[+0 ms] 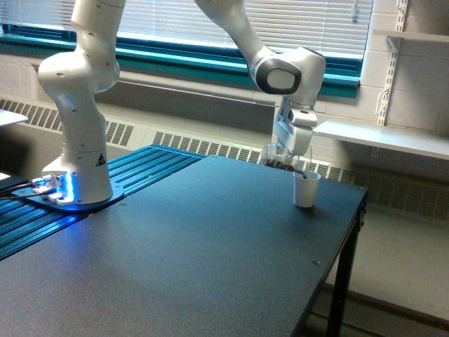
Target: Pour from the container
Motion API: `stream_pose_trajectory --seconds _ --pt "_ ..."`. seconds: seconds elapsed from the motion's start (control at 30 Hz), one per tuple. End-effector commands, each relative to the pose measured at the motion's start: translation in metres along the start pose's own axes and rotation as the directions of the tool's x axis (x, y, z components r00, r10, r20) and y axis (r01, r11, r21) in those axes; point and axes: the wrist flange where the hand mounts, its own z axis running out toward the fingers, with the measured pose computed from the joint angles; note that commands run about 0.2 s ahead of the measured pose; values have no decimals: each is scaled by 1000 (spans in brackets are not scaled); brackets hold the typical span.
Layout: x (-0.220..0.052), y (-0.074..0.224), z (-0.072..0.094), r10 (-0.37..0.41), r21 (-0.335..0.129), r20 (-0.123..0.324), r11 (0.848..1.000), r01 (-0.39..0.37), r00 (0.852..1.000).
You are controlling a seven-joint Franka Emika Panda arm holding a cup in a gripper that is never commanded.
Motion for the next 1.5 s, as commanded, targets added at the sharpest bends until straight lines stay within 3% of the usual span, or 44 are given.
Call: stream_pose_trajectory --seconds 0.03,1.1,1.5 --pt "-1 -2 -2 -18 -1 14 1000 18 1000" --pt "3 -9 -6 -34 -16 46 999 35 998" --pt "4 -15 -12 -35 2 66 999 35 997"
